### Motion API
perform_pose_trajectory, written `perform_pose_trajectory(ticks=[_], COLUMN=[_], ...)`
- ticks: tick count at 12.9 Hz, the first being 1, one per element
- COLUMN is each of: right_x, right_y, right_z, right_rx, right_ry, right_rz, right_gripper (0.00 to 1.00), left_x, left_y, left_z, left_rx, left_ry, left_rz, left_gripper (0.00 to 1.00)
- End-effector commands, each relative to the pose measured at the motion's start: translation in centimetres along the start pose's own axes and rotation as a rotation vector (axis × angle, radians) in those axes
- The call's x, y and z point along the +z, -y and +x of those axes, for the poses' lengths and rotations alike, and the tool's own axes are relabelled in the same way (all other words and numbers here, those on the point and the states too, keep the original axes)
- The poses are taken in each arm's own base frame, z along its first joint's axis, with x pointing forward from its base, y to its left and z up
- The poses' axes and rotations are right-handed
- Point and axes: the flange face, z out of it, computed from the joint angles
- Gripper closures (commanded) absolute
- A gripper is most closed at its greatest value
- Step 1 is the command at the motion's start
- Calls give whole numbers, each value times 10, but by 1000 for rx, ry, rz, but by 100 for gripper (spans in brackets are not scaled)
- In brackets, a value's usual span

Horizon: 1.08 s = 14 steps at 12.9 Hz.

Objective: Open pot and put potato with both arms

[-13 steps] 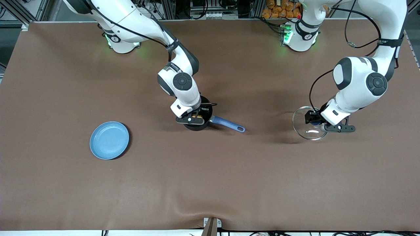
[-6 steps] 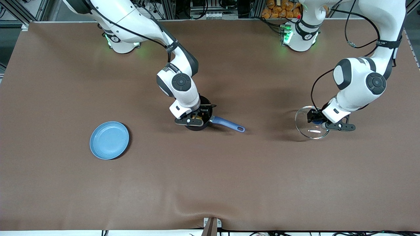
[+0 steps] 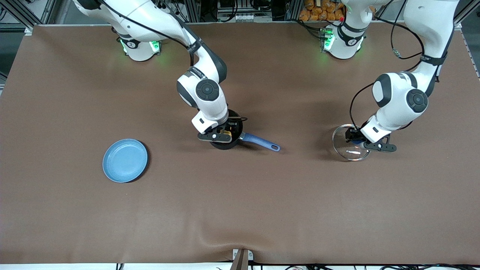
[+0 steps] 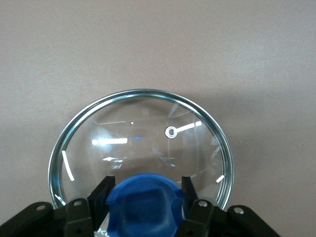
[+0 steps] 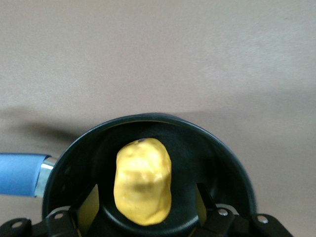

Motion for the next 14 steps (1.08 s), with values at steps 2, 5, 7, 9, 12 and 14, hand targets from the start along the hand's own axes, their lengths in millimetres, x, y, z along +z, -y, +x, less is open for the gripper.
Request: perform_pose_trajectory(ticks=[2, 5, 7, 9, 12, 14], right_x=[-41, -83, -110, -129, -148, -166], right_y=[-23, -65, -109, -154, -227, -274], right_z=[13, 41, 71, 99, 129, 141], right_rx=[31, 82, 102, 82, -36, -88], right_ry=[-16, -21, -36, -52, -26, 0], right_rz=[-41, -66, -66, -62, -89, -107], right_gripper=[3, 0, 0, 0, 0, 0], left_x=[11, 11, 8, -1, -19, -47], left_y=[3, 3, 2, 0, -3, -8], left_z=[0, 2, 5, 8, 19, 34], left_rx=[6, 13, 14, 17, 18, 15], left_ry=[-18, -21, -28, -45, -43, -20], left_rz=[-17, -17, -18, -17, -25, -42], left_gripper=[100, 100, 55, 0, 0, 0])
